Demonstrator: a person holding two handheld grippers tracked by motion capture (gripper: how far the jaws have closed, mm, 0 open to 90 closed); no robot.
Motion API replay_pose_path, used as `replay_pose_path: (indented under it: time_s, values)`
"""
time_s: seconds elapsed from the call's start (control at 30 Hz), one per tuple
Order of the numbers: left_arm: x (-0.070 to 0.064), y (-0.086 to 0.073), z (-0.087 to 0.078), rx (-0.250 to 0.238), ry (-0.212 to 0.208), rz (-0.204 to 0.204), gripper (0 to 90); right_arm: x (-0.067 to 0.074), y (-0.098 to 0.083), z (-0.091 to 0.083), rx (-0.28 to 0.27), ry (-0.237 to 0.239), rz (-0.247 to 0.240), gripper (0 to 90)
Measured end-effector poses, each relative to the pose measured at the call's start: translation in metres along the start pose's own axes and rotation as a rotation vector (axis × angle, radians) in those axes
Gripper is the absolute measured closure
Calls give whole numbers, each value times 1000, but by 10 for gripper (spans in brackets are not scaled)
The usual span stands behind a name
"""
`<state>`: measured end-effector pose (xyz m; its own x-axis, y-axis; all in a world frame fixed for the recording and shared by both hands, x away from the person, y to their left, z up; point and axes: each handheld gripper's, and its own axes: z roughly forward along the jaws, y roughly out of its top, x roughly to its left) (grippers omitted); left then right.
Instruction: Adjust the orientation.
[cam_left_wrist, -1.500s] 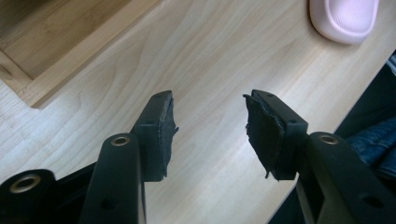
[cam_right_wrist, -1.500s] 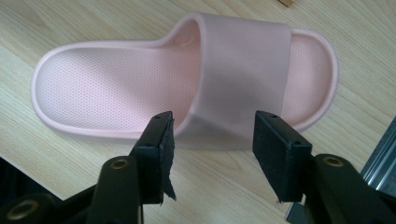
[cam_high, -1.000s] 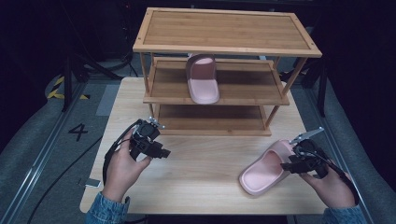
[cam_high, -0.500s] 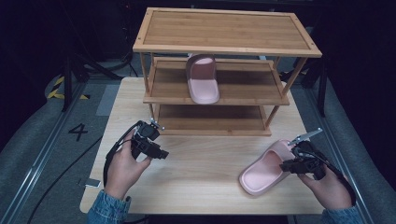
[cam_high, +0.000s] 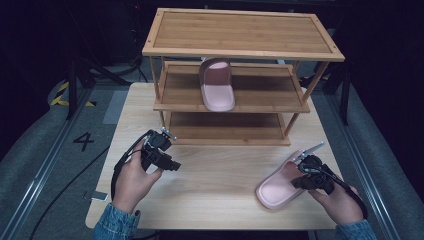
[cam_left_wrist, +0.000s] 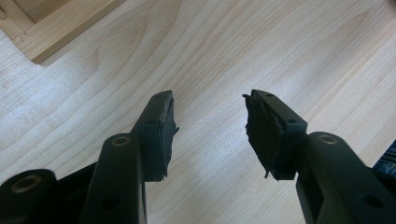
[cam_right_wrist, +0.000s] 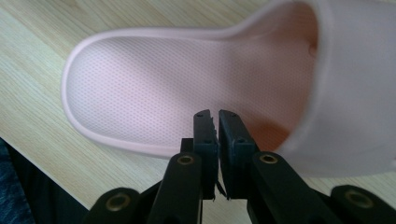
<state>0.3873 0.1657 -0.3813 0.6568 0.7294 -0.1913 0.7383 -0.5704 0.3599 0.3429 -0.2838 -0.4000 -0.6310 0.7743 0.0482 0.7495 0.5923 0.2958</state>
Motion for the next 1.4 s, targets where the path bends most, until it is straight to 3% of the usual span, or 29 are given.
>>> replay_pose_path:
  time_s: [0.63,0.8,0.9,1.13,1.27,1.4]
  values:
    - [-4,18,10,24,-49,16,521,-29,-30,-16,-11,-61,113,877]
    - [-3,16,8,13,-46,8,531,-40,-34,-18,-21,-77,143,877]
    - [-3,12,6,16,-42,5,587,-48,-35,-18,-26,-80,161,878]
    - [-3,3,4,8,4,12,597,-61,-32,-17,-50,-117,178,866]
    - [-1,1,2,8,-16,-8,593,-64,-31,-18,-96,-138,179,832]
    - [-1,1,2,6,-21,-10,591,-64,-32,-19,-100,-130,183,794]
